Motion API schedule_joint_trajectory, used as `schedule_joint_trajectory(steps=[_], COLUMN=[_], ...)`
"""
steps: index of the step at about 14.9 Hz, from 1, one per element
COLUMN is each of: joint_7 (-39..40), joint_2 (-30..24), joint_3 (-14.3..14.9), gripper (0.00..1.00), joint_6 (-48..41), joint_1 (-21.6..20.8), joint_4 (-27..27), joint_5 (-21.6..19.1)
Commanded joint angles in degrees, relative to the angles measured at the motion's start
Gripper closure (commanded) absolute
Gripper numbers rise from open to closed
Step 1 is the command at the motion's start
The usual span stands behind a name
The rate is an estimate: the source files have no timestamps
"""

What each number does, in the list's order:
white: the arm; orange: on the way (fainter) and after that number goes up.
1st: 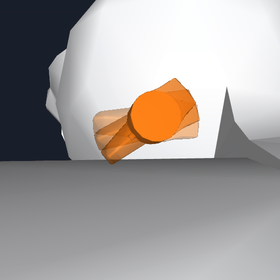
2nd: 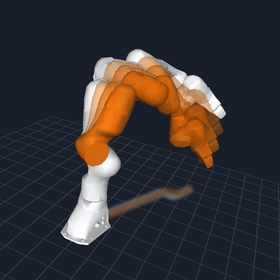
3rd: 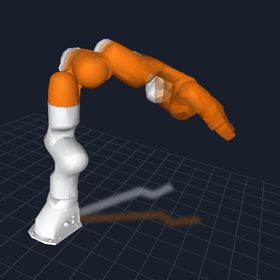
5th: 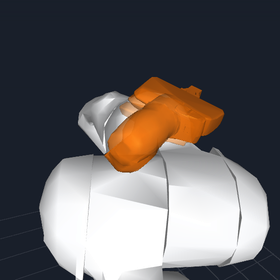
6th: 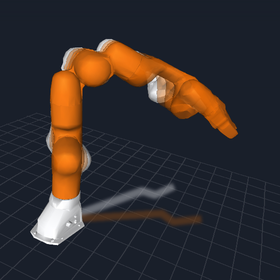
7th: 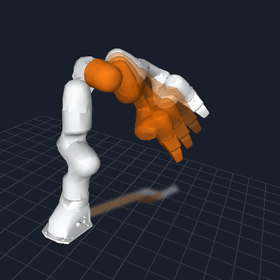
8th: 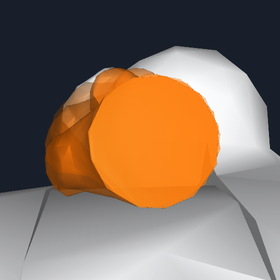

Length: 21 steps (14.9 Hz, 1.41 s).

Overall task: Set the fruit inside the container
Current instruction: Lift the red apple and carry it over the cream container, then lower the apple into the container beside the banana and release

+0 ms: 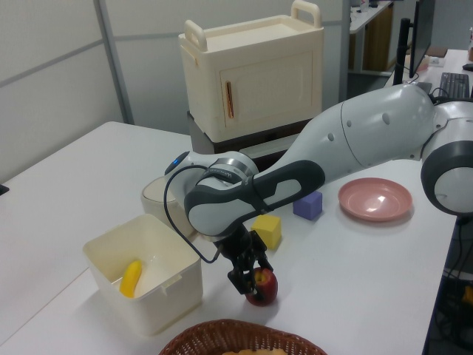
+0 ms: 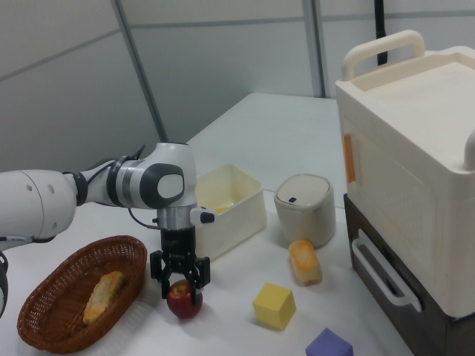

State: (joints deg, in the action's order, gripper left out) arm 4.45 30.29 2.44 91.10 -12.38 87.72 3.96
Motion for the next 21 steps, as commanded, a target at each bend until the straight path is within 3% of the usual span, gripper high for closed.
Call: schedule_joint_trajectory(steps=[1, 2, 9, 14, 18, 19, 21], joint_7=[-1.4, -1.4, -6.6, -21.5, -31.8, -32.7, -33.1], joint_2=[-1.0, -1.5, -4.3, -5.2, -3.5, -2.9, -2.3], joint_3=[0.5, 0.5, 1.2, 0.4, 0.4, 0.4, 0.4], gripper=[0.94, 0.99, 1.00, 1.00, 0.98, 0.93, 0.33], joint_6=[0.4, 0.1, 3.5, 20.2, 32.3, 33.7, 34.3], joint_1=[-0.5, -0.5, 2.6, 1.4, -3.0, -3.6, -4.3], joint_4=[0.3, 0.2, -8.2, -8.8, -8.4, -8.4, -7.8], joint_5=[1.3, 1.3, -0.6, -3.0, -2.9, -2.9, -2.4])
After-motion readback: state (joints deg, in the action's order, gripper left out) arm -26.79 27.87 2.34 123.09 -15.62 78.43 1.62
